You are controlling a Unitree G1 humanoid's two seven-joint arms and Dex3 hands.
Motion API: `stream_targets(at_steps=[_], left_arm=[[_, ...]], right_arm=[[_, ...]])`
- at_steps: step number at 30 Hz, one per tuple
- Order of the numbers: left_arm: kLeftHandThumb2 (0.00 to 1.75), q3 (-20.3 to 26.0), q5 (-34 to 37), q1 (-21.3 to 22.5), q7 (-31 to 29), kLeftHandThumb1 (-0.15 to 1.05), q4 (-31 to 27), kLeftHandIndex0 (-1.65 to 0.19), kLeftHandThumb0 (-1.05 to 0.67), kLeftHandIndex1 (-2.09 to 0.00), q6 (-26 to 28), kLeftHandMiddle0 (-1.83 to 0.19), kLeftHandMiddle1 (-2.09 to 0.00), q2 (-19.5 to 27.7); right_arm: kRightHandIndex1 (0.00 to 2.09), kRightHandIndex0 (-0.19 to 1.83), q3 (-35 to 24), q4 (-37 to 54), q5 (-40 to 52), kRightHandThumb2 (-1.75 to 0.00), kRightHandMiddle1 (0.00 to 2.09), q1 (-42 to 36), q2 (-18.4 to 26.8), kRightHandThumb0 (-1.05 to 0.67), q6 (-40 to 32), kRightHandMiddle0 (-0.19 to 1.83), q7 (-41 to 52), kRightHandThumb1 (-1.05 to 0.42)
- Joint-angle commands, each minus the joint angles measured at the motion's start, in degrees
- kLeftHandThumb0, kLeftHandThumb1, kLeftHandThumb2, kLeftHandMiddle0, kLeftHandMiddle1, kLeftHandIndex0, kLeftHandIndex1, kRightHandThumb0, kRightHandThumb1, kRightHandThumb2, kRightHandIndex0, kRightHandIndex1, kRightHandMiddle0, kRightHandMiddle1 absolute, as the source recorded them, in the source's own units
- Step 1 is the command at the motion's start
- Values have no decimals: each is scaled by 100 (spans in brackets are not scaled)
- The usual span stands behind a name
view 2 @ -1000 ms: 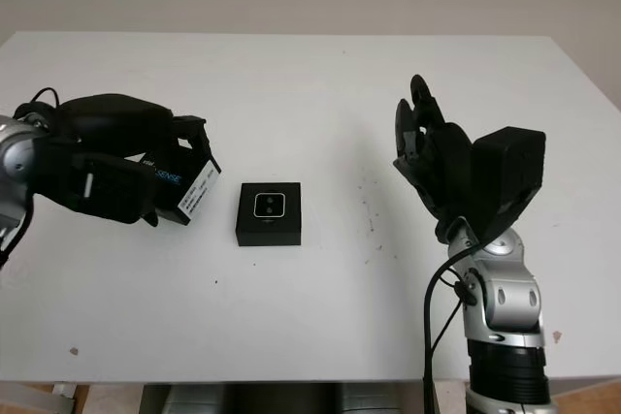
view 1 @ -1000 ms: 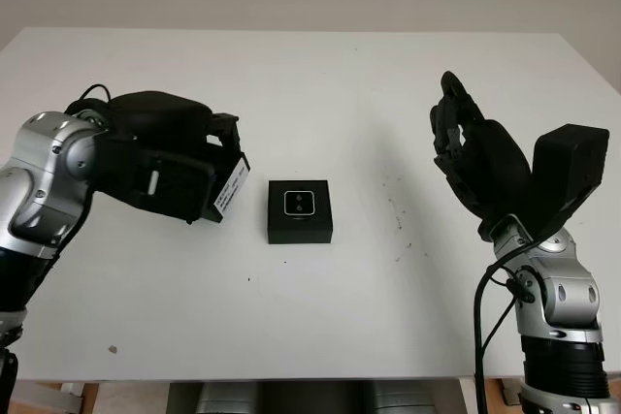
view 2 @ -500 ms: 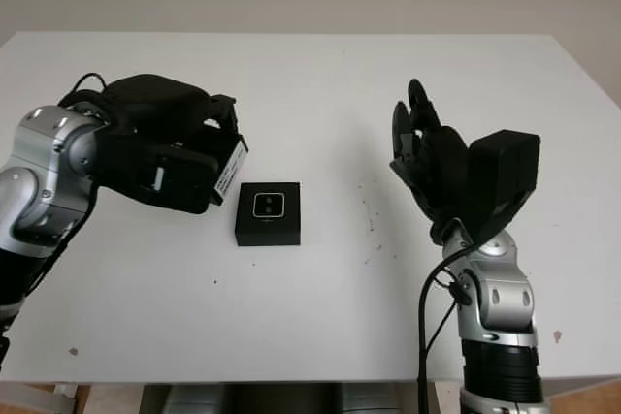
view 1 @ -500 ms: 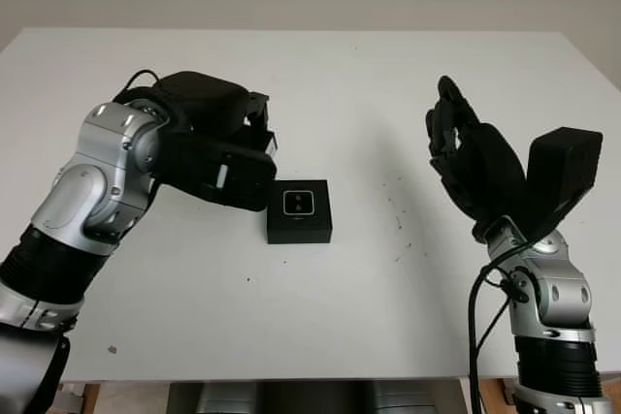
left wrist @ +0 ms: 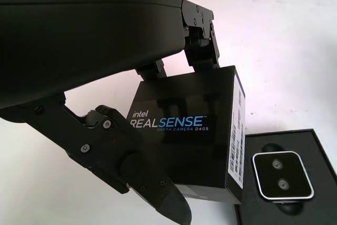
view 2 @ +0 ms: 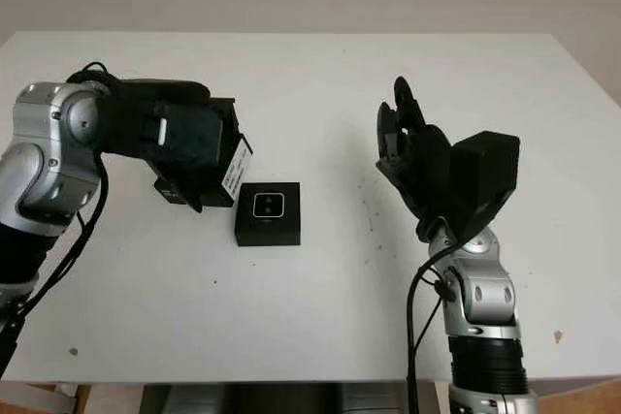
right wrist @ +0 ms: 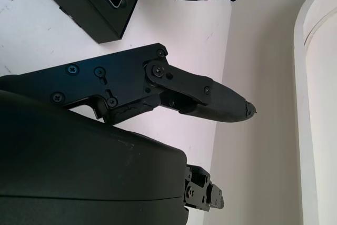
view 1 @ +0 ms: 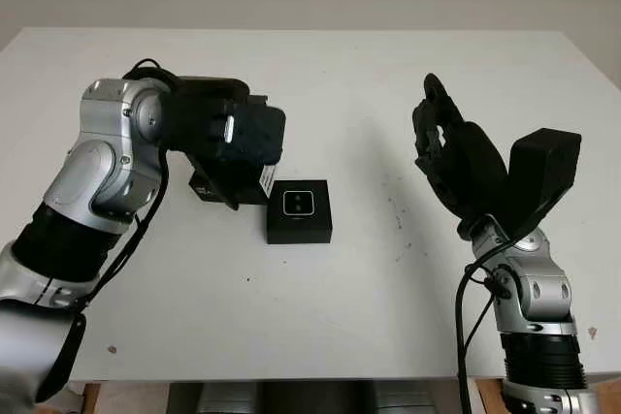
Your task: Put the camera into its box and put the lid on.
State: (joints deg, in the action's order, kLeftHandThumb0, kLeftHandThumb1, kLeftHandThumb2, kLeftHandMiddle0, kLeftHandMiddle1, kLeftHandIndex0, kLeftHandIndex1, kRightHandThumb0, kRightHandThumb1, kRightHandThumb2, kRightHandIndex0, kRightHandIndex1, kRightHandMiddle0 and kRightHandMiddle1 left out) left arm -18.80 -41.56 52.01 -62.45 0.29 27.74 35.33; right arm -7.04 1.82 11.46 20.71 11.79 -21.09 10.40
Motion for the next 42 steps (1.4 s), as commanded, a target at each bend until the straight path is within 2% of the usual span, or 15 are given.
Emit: stream_targets(at_steps=[1, 6, 13, 17, 21, 28, 30, 40, 42], left_arm=[[15, 13, 122, 274, -149, 105, 65, -53, -28, -154, 89, -65, -149, 47], [17, -5, 387, 480, -399, 105, 249, -49, -28, -158, 377, -61, -153, 69], [17, -149, 459, 648, -343, 105, 282, -46, -29, -163, 694, -61, -159, -13], [19, -432, 343, 722, -253, 105, 351, -40, -28, -153, 674, -55, -143, -128], [19, -598, 236, 687, -40, 105, 400, -42, -26, -151, 719, -55, -142, -287], [22, -644, 240, 562, 524, 105, 525, -49, -22, -159, 625, -62, -154, -529], [26, -629, 281, 557, 660, 105, 590, -53, -18, -171, 599, -63, -161, -612], [32, -761, 230, 648, 1078, 99, 872, -52, -18, -190, 436, -64, -174, -856], [41, -742, 252, 653, 1129, 95, 918, -50, -17, -194, 406, -64, -177, -893]], right_arm=[[5, -18, 36, -35, -40, -67, 5, 93, -28, -63, 129, -17, -2, -105], [5, -18, 124, -20, -127, -68, 5, 97, -7, -61, 57, -18, -7, -105], [5, -18, 138, -61, -139, -66, 5, 121, -122, -61, 56, -18, -118, -105], [5, -17, 142, -65, -114, -67, 5, 135, -207, -60, -6, -18, -205, -105], [6, -16, 155, -82, -135, -66, 6, 118, -263, -59, 33, -17, -263, -105], [6, -15, 173, -196, -192, -65, 6, 98, -275, -59, 222, -16, -261, -105], [6, -15, 171, -207, -177, -64, 6, 102, -292, -60, 241, -16, -252, -105], [6, -15, 186, -272, -191, -65, 6, 115, -399, -59, 294, -15, -332, -105], [6, -15, 186, -289, -191, -65, 6, 120, -420, -59, 319, -15, -343, -105]])
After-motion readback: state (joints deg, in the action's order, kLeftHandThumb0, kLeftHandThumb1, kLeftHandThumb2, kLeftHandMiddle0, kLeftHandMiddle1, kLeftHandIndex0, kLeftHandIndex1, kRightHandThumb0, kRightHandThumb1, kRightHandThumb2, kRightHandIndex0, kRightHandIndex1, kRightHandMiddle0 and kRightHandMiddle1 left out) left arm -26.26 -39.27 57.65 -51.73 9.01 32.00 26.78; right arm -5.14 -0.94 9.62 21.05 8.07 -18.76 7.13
